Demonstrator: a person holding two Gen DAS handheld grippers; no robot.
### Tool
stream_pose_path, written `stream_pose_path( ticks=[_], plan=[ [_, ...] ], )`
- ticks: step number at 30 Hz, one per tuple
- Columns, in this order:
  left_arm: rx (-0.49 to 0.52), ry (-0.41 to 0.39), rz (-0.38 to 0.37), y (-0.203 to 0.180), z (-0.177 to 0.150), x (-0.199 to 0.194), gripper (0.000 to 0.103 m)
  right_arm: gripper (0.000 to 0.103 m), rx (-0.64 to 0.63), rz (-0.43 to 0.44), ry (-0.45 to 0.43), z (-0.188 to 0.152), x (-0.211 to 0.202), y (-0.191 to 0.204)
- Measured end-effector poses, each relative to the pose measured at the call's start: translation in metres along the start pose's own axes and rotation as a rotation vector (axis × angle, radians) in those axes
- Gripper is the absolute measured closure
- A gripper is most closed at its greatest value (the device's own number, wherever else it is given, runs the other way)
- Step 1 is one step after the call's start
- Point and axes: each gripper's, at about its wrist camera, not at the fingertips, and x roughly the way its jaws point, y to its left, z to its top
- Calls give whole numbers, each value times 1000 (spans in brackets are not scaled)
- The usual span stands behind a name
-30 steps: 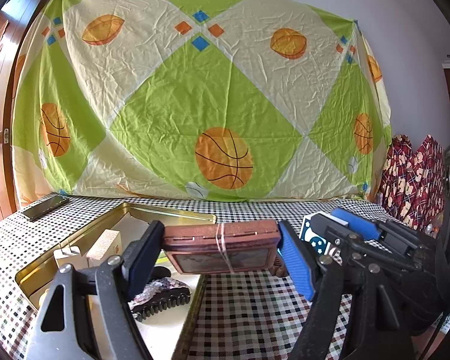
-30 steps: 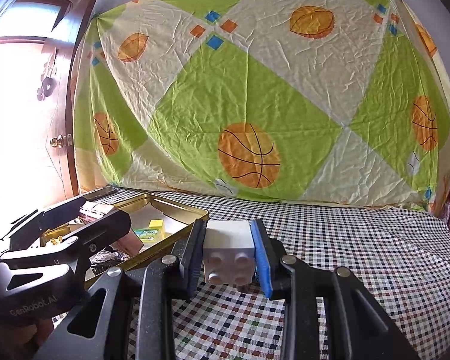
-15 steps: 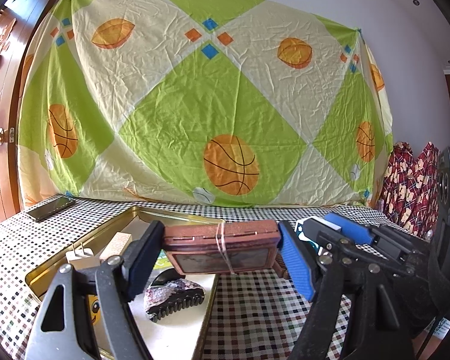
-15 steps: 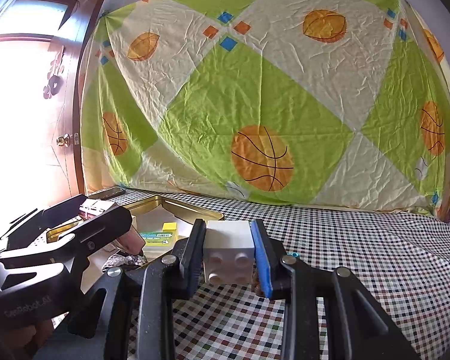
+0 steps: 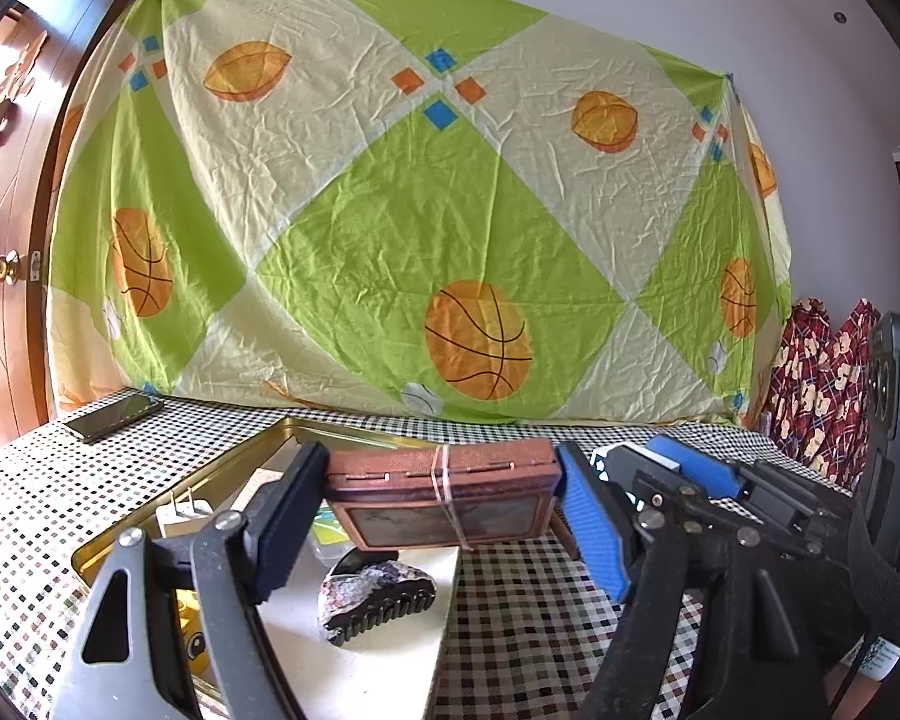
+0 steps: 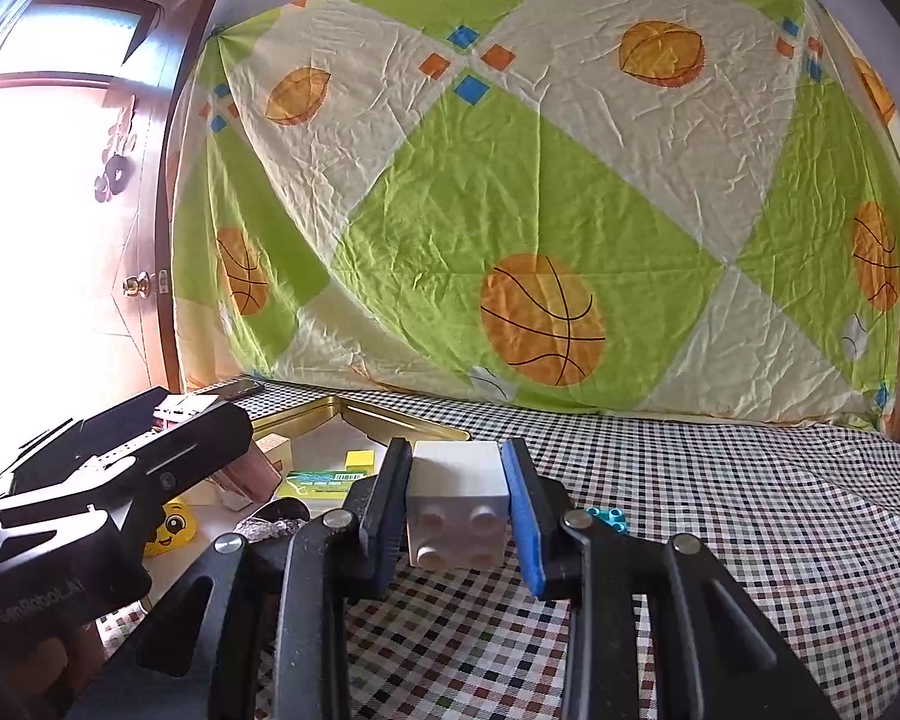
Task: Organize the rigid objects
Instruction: 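Carry the brown frame and white brick over the gold tin with both grippers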
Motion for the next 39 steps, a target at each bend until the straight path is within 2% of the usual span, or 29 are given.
stream_pose_path(
  ticks=[23,39],
  plan=[
    [-34,2,55,42,5,-5,26,69,-55,57,20,4,19,38],
    [-26,69,177,87,8,12,26,69,-61,144,63,20,40,65]
  ],
)
